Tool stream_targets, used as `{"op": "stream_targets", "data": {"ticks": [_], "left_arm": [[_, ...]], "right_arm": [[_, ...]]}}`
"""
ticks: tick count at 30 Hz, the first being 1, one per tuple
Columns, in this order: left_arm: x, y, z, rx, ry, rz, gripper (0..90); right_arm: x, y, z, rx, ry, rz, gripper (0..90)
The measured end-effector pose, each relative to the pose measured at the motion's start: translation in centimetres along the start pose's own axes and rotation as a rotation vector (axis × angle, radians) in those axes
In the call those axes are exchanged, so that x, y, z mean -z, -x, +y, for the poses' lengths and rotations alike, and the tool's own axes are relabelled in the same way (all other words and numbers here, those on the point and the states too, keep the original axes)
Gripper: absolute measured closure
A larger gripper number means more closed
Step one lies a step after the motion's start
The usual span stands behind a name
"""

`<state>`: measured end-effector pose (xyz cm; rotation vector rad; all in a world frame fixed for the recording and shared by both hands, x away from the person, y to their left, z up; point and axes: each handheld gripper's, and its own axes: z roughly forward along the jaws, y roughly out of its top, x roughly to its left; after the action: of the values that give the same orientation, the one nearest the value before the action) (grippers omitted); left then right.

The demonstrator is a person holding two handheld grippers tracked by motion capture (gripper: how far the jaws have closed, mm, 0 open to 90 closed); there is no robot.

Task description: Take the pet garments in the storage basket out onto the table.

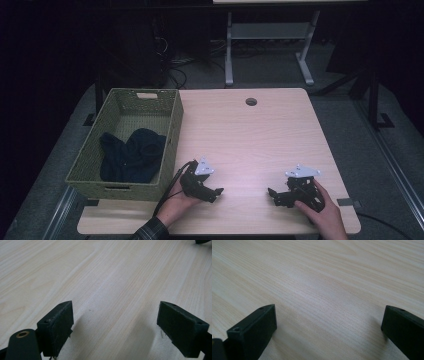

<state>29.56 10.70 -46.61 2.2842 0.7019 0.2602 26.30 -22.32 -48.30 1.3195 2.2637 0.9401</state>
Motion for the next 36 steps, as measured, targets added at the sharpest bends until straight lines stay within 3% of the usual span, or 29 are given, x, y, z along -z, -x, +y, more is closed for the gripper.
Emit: {"op": "stream_targets", "data": {"ticks": [36], "left_arm": [[1.8, -0.8, 1.4, 0.011, 0.047, 0.001, 13.5]], "right_arm": [[0.0, 0.0, 0.0, -0.001, 0.0, 0.0, 0.0]]}}
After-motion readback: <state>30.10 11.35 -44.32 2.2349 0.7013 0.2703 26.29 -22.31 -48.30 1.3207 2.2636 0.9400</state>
